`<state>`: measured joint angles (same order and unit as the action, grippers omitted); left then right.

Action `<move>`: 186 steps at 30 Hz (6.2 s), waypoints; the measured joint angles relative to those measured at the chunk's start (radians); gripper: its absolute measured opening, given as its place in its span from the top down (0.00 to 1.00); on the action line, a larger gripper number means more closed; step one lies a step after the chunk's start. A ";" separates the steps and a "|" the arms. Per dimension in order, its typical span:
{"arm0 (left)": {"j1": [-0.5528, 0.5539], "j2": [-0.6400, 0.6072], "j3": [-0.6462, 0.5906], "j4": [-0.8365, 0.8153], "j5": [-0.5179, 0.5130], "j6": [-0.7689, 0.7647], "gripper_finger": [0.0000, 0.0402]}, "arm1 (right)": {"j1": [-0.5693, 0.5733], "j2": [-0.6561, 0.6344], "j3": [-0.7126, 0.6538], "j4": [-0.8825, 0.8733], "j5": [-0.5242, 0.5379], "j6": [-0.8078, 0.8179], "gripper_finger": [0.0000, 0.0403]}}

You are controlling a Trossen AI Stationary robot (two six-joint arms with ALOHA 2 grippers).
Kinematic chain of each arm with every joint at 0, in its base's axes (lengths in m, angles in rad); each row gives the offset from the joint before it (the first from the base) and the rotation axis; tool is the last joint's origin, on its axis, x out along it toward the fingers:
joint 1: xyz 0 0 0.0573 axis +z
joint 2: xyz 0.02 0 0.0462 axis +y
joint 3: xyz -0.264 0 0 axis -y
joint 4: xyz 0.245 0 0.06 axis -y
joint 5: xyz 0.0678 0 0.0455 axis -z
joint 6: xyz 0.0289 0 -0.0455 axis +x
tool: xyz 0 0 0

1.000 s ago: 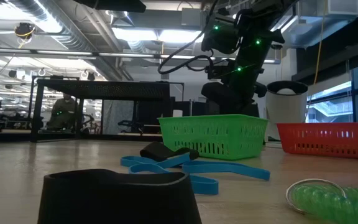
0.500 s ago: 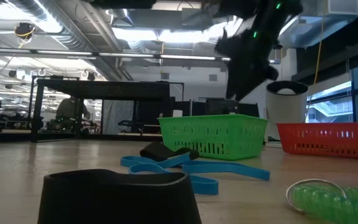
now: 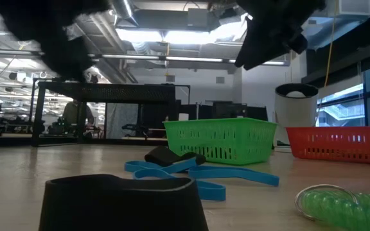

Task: Pick & Place Office Desk Supplies
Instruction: Put the yellow rubber band into the green basket

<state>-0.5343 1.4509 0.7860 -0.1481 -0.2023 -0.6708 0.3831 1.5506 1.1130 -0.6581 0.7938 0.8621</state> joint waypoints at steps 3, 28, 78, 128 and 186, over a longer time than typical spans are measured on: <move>-0.042 0.000 0.000 -0.107 0.127 -0.146 0.57 | 0.036 0.027 0.000 0.011 0.049 0.009 0.63; -0.297 0.202 0.005 -0.254 0.056 0.136 0.65 | 0.035 0.032 0.000 0.022 0.089 -0.040 0.64; 0.003 -0.048 -0.001 0.581 -0.620 0.812 0.99 | 0.114 0.050 -0.001 0.524 0.043 -0.522 0.64; 0.088 0.035 0.000 0.594 -0.304 0.816 0.99 | 0.048 0.177 -0.001 0.792 -0.341 -0.728 0.64; 0.063 0.034 0.000 0.504 -0.486 0.707 0.71 | -0.317 0.034 -0.001 0.093 -0.155 -0.222 0.99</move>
<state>-0.4717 1.4849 0.7860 0.3555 -0.6880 0.0360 0.0666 1.5841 1.1122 -0.5652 0.6384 0.6401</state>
